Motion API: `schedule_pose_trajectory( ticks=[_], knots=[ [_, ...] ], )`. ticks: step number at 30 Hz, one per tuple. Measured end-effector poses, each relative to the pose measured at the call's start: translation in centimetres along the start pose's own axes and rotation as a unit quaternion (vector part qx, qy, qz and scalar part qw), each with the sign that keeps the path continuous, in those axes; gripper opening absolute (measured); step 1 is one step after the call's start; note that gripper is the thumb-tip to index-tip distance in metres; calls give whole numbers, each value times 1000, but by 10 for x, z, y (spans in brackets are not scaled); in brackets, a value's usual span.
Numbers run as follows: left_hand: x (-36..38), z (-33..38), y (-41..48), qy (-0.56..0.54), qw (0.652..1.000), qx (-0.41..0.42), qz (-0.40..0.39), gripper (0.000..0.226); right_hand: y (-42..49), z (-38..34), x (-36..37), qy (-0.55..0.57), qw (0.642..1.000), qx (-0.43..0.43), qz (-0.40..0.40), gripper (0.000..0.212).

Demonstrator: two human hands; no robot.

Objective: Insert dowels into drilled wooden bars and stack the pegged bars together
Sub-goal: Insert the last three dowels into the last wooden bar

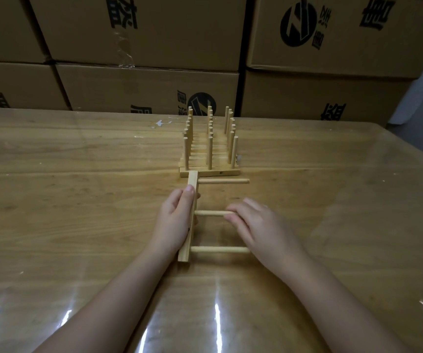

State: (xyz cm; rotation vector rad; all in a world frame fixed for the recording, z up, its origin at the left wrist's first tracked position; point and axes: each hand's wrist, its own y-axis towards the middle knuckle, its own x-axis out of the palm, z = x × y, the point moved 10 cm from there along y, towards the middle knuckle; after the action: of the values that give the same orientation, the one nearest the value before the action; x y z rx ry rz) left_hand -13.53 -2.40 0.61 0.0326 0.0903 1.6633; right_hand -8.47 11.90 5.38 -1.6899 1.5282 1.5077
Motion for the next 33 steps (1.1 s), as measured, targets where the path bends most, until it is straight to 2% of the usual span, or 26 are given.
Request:
schedule_pose_trajectory(
  ticks=[2, 8, 12, 17, 19, 22, 23, 24, 26, 29, 31, 33],
  knots=[
    [3, 1, -2, 5, 1000, 2, -25, 31, 1, -2, 8, -8, 1000, -5, -25, 32],
    [10, 7, -4, 31, 997, 38, -55, 29, -4, 9, 16, 92, 993, 52, -52, 20],
    [11, 9, -6, 56, 994, 64, -66, 27, -4, 18, 23, 148, 982, 94, -71, 29],
    [9, 5, -4, 38, 996, 64, -51, 26, -3, 22, 24, 230, 963, 121, -76, 24],
    [4, 1, -3, 35, 997, 63, -29, 28, -2, 27, 21, 328, 932, 145, -56, 30],
    [-9, -12, 3, -11, 999, 11, 32, 31, -3, 49, 21, 540, 814, 214, 6, 53],
    [-13, -16, 5, -43, 998, -10, 50, 32, -4, 57, 23, 577, 783, 229, 25, 58],
    [-15, -19, 7, -70, 995, -26, 63, 31, -5, 63, 25, 590, 770, 241, 32, 62],
    [-15, -22, 9, -125, 989, -46, 58, 27, -7, 67, 32, 584, 773, 248, 24, 67],
    [-4, -17, 10, -228, 972, -53, 4, 20, -7, 60, 39, 530, 817, 227, -7, 62],
    [1, -11, 9, -255, 965, -51, -28, 19, -7, 51, 39, 467, 860, 202, -20, 48],
    [5, -9, 7, -266, 961, -51, -56, 26, -7, 50, 35, 433, 880, 196, -4, 23]
  ],
)
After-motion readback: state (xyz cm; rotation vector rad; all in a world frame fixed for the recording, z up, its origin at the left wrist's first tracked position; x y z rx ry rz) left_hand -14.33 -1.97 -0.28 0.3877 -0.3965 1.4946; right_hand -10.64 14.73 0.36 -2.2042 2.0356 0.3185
